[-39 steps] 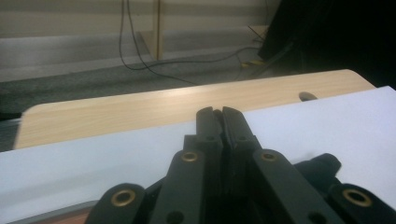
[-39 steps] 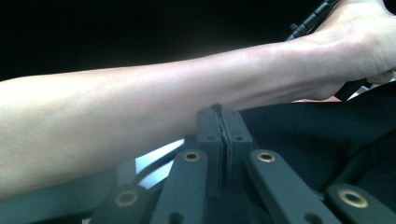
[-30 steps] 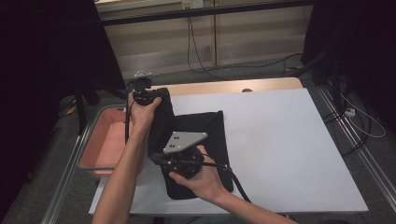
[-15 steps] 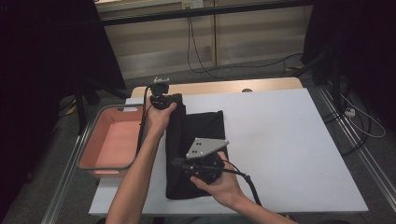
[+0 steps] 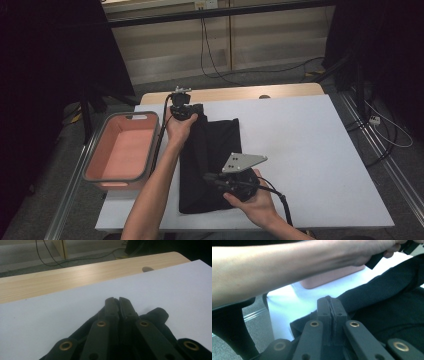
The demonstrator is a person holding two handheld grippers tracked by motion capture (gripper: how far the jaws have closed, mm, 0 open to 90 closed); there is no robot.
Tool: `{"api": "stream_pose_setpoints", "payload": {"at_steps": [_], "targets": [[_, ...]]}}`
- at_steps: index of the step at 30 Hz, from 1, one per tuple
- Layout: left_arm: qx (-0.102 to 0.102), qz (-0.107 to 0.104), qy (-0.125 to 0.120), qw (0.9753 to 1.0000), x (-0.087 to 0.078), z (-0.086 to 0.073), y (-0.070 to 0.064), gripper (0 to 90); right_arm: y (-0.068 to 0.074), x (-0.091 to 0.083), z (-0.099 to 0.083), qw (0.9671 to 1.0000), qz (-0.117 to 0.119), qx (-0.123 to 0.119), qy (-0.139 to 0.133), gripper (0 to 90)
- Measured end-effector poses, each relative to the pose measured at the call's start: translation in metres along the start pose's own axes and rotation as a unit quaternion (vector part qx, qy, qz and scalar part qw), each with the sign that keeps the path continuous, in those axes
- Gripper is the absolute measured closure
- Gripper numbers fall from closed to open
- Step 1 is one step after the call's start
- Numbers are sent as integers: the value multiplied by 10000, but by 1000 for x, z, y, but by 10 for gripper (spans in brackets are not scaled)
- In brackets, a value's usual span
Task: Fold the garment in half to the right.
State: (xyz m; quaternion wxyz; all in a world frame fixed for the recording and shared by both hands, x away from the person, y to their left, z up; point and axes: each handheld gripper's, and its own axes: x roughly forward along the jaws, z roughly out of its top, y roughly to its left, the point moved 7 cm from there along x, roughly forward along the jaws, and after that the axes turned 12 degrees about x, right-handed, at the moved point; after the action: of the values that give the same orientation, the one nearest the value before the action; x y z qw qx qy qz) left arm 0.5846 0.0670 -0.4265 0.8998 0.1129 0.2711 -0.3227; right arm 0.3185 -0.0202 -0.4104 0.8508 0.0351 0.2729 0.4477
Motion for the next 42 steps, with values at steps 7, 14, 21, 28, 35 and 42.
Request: {"api": "stream_pose_setpoints", "payload": {"at_steps": [7, 14, 21, 28, 35, 42], "targets": [[-58, -70, 0, 10000, 6, 1, -6, 866, -6, -7, -16, 9999, -93, 23, 129, 885], [32, -157, 13, 9999, 16, 7, -19, 865, -12, -18, -24, 9997, -193, 68, 151, 885], [47, -232, 88, 9997, 26, 5, -27, 865, -17, -23, -31, 9995, -231, 102, 188, 885], [127, -399, 141, 9990, 40, 6, -45, 865, -23, -34, -39, 9992, -297, 161, 206, 885], [152, -438, 177, 9988, 51, 5, -57, 864, -29, -40, -49, 9987, -365, 234, 273, 885], [96, -452, 295, 9985, 61, -1, -58, 856, -38, -38, -65, 9973, -442, 307, 505, 884]]}}
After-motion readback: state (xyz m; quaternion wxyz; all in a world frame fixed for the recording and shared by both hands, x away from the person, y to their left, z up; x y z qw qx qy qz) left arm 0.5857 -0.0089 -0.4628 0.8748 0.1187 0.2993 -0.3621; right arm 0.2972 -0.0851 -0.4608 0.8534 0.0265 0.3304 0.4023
